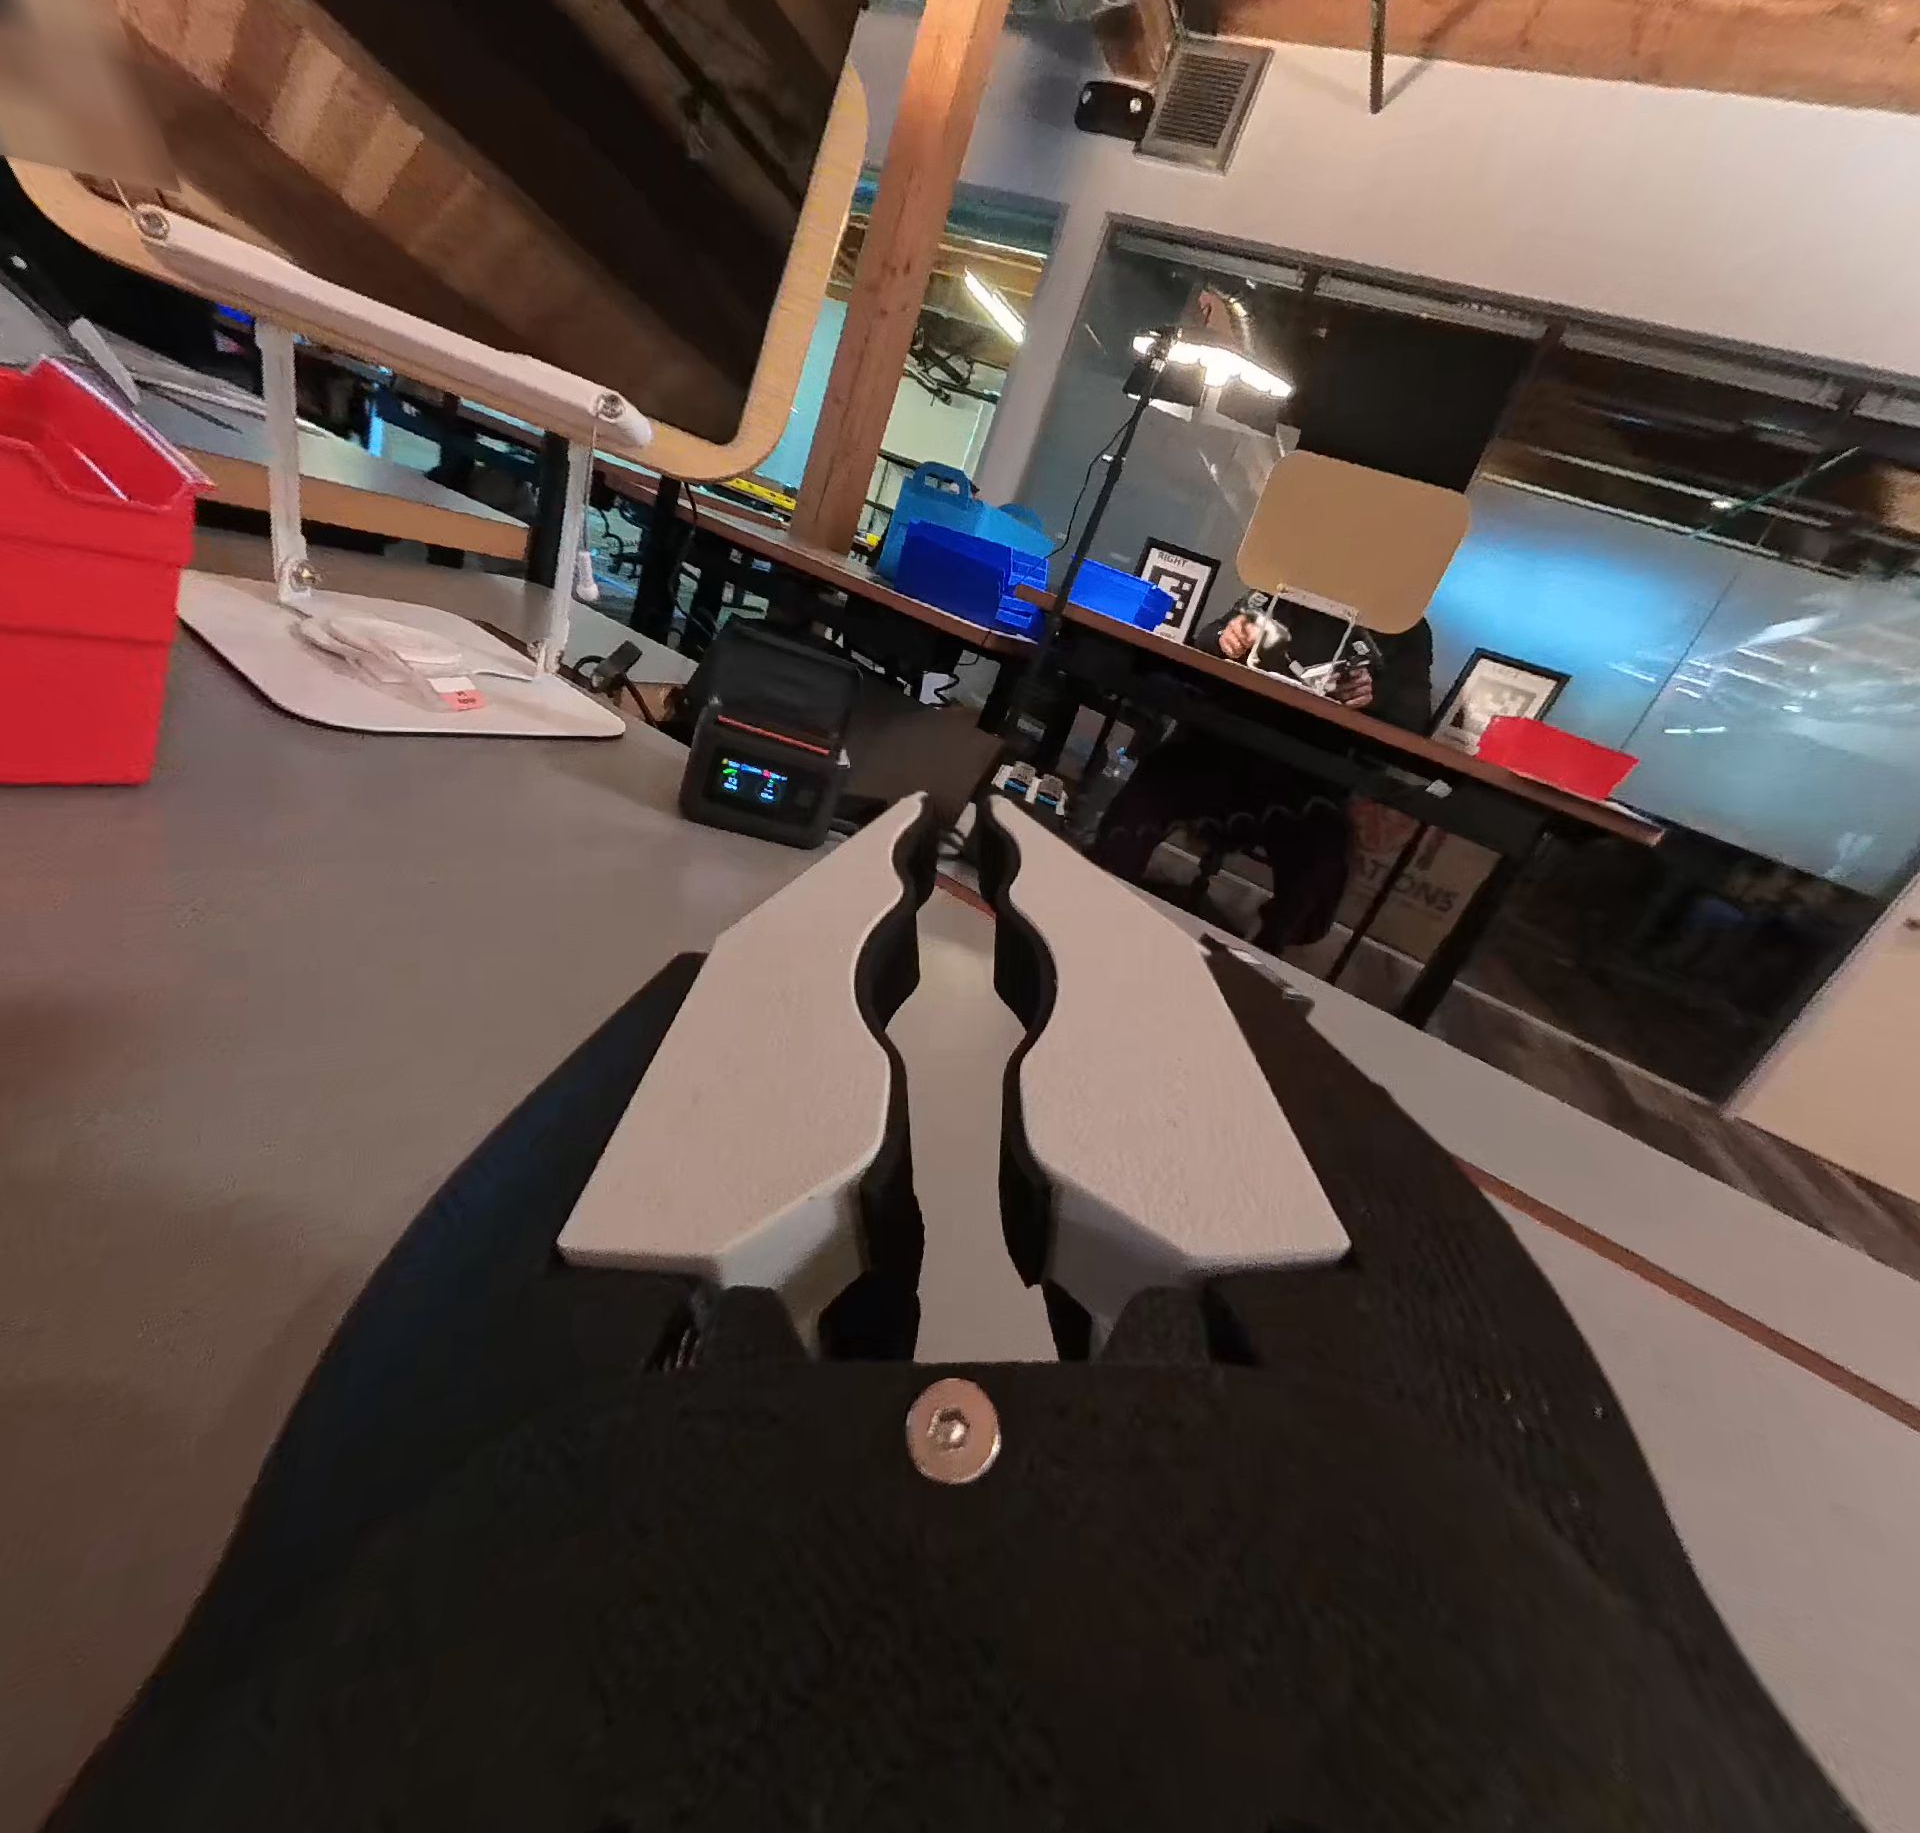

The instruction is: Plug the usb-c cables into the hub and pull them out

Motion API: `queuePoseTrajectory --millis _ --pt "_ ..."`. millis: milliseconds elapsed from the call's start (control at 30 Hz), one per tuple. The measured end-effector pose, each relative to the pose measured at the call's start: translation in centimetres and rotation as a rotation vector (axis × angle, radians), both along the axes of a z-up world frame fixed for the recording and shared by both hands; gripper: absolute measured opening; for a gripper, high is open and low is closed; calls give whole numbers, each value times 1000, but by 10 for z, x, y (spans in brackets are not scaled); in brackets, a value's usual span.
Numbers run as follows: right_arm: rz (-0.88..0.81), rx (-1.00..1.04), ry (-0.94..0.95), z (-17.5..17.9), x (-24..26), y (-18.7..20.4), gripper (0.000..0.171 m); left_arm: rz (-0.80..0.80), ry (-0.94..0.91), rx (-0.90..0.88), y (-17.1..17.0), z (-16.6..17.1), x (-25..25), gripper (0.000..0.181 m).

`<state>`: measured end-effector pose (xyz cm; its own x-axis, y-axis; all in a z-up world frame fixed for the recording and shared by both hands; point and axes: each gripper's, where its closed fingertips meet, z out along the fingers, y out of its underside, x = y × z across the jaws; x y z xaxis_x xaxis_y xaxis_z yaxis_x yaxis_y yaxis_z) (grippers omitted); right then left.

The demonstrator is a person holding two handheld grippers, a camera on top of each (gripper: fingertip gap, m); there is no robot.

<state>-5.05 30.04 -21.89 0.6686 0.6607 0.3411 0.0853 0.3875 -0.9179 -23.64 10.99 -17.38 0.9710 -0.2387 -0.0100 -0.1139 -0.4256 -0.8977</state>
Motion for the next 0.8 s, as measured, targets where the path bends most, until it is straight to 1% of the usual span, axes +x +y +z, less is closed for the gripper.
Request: queuePoseTrajectory --millis 33,100,167,267,333,433,500,633,733,800 --pt "8 -2 -4 -1 -2 0 6 58 5 -74 3 -4 -27 84" --pt "19 4 -22 -3 -7 -2 6 157 -23 -234 12 -22 -76 86" --pt "32 15 -38 -4 -11 -5 6 210 -120 -389 20 -47 -107 77" --pt "49 25 -50 -4 -14 -8 6 235 -258 -564 30 -86 -129 63" --pt "53 26 -57 -5 -16 -9 6 268 -240 -647 32 -107 -141 56" --pt "60 28 -68 -7 -18 -9 6 286 -207 -770 31 -129 -146 51" --pt "64 27 -75 -8 -20 -10 6 283 -184 -829 31 -138 -147 43" --pt "75 34 -95 -10 -24 -11 6 274 -168 -947 24 -153 -145 36" --pt "85 44 -113 -12 -27 -13 6 267 -182 -997 21 -161 -141 32" --pt "88 50 -122 -13 -29 -14 6 264 -189 -997 22 -163 -140 28"
